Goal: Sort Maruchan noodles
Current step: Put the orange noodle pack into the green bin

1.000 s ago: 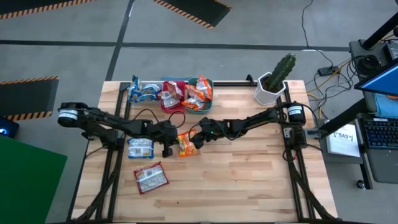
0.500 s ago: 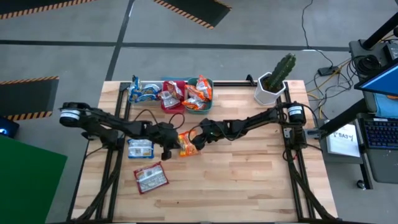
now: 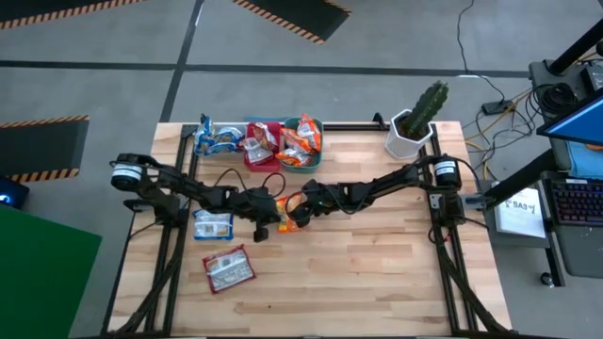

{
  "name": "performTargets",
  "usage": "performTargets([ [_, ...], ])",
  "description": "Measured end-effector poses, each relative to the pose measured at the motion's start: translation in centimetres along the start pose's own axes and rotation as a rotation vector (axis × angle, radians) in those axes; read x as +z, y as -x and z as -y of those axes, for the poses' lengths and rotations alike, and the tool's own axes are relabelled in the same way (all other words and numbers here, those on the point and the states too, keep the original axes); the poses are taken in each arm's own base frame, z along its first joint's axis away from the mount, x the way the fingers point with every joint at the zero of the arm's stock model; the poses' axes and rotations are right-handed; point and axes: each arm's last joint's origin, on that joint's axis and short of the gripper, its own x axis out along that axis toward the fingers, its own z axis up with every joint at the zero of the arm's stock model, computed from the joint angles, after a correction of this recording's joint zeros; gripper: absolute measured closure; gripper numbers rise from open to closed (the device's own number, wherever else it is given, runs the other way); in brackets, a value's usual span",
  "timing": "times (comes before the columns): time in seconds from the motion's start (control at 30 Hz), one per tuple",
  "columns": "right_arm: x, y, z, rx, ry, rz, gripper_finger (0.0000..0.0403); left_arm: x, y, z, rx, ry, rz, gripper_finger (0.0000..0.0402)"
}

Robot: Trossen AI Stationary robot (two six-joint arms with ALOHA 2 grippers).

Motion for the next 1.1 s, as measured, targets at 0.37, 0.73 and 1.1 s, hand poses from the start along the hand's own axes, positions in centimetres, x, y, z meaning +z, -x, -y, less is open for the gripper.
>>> performTargets([
  [0.37,-0.8,-3.0,0.4,0.233,0.051,0.019,0.0113,0.2,0.4,0.1,-0.006,0.001,0.015,0.0402],
  [0.73,-0.5,-2.3,-0.2,0.293,0.054,-0.008,0.0228,0.3,0.4,0.1,-0.007,-0.005,0.021,0.0402],
  [1.1,0.0,-2.2,-0.1,0.315,0.080,-0.018,0.0369,0.5,1.6,0.2,-0.010,-0.022,0.017,0.0402],
])
